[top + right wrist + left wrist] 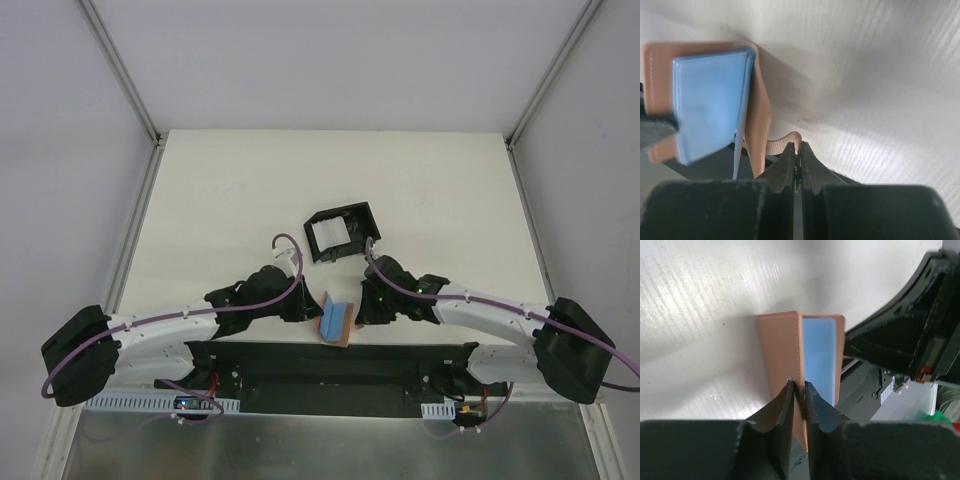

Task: Put the credit cards into the card holder
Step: Open the card holder at the corner of the board.

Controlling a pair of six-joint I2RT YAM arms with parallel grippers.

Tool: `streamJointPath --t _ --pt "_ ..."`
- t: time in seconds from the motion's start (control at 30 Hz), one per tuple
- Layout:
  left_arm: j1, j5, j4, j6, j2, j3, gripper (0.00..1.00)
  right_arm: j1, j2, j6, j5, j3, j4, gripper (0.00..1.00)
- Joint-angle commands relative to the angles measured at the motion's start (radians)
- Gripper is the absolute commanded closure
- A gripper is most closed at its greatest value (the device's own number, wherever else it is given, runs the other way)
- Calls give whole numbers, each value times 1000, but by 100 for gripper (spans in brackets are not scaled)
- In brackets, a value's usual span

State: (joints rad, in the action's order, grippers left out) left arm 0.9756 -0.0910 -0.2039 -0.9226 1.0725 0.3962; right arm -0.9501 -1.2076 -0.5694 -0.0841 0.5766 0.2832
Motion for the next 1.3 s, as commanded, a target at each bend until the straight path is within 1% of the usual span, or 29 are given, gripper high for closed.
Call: streamJointPath --t 0.0,0.03,0.07,0.13,0.3,0.37,0.4,0.53,0.67,0.83,0.93,1.03,1.07,1.17,1.27 --pt "8 8 31 21 -54 10 81 19 -55 39 43 100 20 98" --pt "8 11 32 24 -63 9 77 19 -66 43 40 109 20 98" --pt "9 20 34 24 -75 6 76 20 -75 46 37 115 22 98" --pt "8 36 43 25 -92 6 77 20 -87 48 27 117 19 98" --pt "8 40 58 28 -74 16 91 22 -79 51 21 117 17 98" --pt "8 34 61 28 -59 21 99 20 -75 51 15 115 13 98" --pt "8 30 63 28 -49 24 100 20 -72 51 11 115 7 98" --pt "8 53 100 13 -48 24 100 22 -46 43 14 109 -1 98" --pt "8 132 179 -15 -117 -2 100 24 16 43 41 103 -19 98" --pt "6 209 265 -67 -192 -75 100 36 77 52 20 114 -65 98" --pt "6 221 265 -104 -207 -121 100 37 48 66 -22 146 -75 99" --pt "8 226 264 -105 -212 -129 100 37 -6 74 -57 166 -101 99" --pt "8 229 261 -101 -217 -126 100 37 -24 74 -49 172 -92 99" --pt "6 243 261 -79 -227 -114 100 39 -67 89 13 200 12 99" --pt "6 240 261 -61 -241 -100 100 56 -72 97 66 189 68 99"
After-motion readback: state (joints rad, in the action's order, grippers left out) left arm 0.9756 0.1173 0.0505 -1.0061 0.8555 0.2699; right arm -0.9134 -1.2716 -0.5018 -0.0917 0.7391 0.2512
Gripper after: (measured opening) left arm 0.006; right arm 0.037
